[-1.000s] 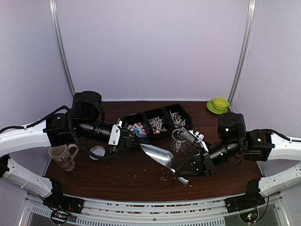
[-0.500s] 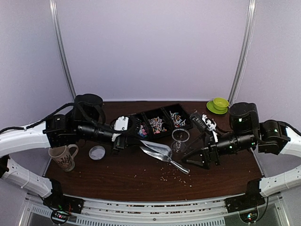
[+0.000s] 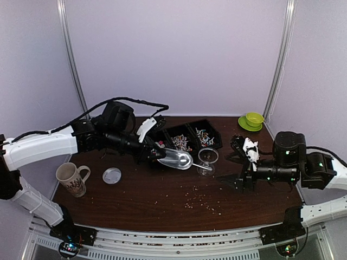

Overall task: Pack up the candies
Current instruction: Pass from the left arm to the right

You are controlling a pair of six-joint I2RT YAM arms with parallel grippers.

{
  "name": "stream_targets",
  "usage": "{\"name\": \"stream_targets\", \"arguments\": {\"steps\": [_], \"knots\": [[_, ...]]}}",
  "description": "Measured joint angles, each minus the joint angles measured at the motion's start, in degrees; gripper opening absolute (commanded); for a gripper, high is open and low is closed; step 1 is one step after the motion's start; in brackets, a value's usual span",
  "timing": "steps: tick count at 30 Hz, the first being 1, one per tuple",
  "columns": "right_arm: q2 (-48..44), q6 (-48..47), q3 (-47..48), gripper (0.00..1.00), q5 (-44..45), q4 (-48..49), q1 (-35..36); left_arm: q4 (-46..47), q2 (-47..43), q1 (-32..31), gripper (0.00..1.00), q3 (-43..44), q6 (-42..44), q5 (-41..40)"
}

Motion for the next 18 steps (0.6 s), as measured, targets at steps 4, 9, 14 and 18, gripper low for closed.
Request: {"name": "stream_targets", "arguments": {"steps": [4,9,14,18], "knots": [[-1.1,-6.5,-5.5,0.75,1.7,6.5,1.5,0.6,3.8,1.0,0.0,-0.4,-4.2,7.4],[2.7,-13.7,-6.4,0.69,5.0,12.2,4.2,4.2,6.3,1.6,0.0,-1.9,-8.5,16.9],[9.4,-18.8,-6.0,0.63,11.8,14.6,7.6,7.9,8.7,2.3,0.0,-2.7,-12.9,23.8],[12.4,-21.1,-5.9,0.46,16.4,15.3,9.3,9.1,10.1,2.3,0.0,-2.7,-14.9,26.7]]}}
